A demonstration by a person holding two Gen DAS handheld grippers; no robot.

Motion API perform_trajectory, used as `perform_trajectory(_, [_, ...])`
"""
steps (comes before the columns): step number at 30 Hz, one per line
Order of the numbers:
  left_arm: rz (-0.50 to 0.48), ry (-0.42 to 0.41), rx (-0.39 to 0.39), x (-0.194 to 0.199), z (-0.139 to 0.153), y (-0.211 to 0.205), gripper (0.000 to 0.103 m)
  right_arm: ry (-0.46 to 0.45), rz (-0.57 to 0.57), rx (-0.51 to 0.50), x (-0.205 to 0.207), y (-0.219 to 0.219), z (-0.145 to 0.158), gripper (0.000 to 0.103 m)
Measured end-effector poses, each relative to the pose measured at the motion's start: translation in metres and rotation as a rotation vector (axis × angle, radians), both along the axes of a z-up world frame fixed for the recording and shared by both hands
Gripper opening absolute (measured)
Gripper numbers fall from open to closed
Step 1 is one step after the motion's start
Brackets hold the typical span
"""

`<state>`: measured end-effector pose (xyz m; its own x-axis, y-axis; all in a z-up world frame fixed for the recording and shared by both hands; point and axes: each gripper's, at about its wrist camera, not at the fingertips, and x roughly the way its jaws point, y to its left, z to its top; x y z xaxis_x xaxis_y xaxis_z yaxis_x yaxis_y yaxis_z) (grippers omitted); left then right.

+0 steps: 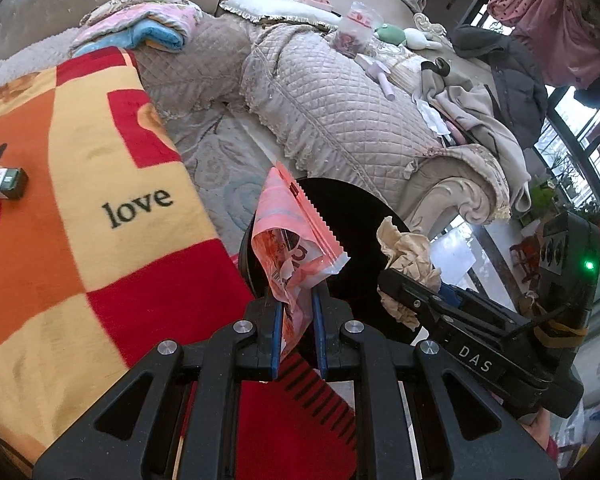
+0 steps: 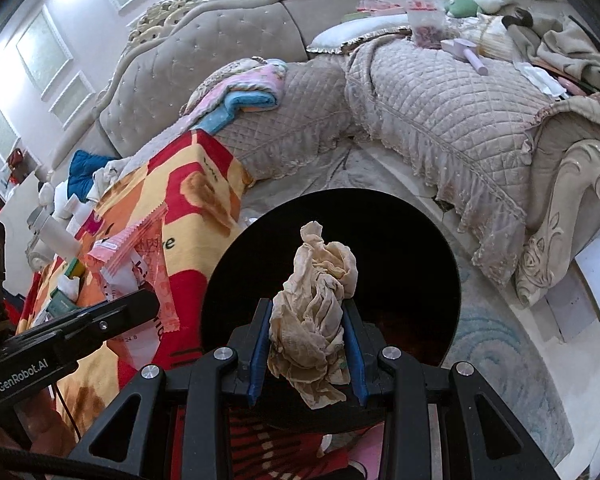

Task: Collect trash
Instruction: 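Carry the pink wrapper and crumpled paper to the black bin and release both, then return both open tools to the blanket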

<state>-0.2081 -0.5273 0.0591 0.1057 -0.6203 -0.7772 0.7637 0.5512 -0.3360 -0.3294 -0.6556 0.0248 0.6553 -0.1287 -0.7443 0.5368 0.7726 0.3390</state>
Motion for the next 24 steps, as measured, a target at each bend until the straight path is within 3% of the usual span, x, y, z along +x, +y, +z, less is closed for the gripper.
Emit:
perform_trajectory(3, [-0.006, 0.007, -0.009, 0.0, -0.001, -0.001, 0.011, 0.001, -0.01, 0.0, -0.001, -0.003, 0.0, 0.033])
perform_trajectory(5, [-0.009, 0.01, -0.021, 0.001, -0.001, -0.001, 0.011, 0.0, -0.025, -0.001, -0.003, -0.005, 0.0, 0.049])
perform_trajectory(9, [-0.005, 0.022, -0.051, 0.002, 0.0, -0.001, 0.012, -0.007, -0.042, -0.005, -0.005, -0.008, 0.002, 0.054])
perform_trajectory(11, [-0.008, 0.028, -0.058, 0.002, -0.001, 0.001, 0.016, -0.004, -0.045, -0.003, -0.006, -0.008, 0.003, 0.055])
perform_trajectory(15, [-0.008, 0.046, -0.06, 0.003, -0.003, 0.003, 0.049, -0.003, -0.051, 0.004, -0.008, -0.009, 0.001, 0.058])
perform_trajectory(24, [0.04, 0.035, -0.044, 0.006, -0.002, 0.017, 0.052, 0.0, -0.046, 0.012, -0.009, -0.005, 0.001, 0.059])
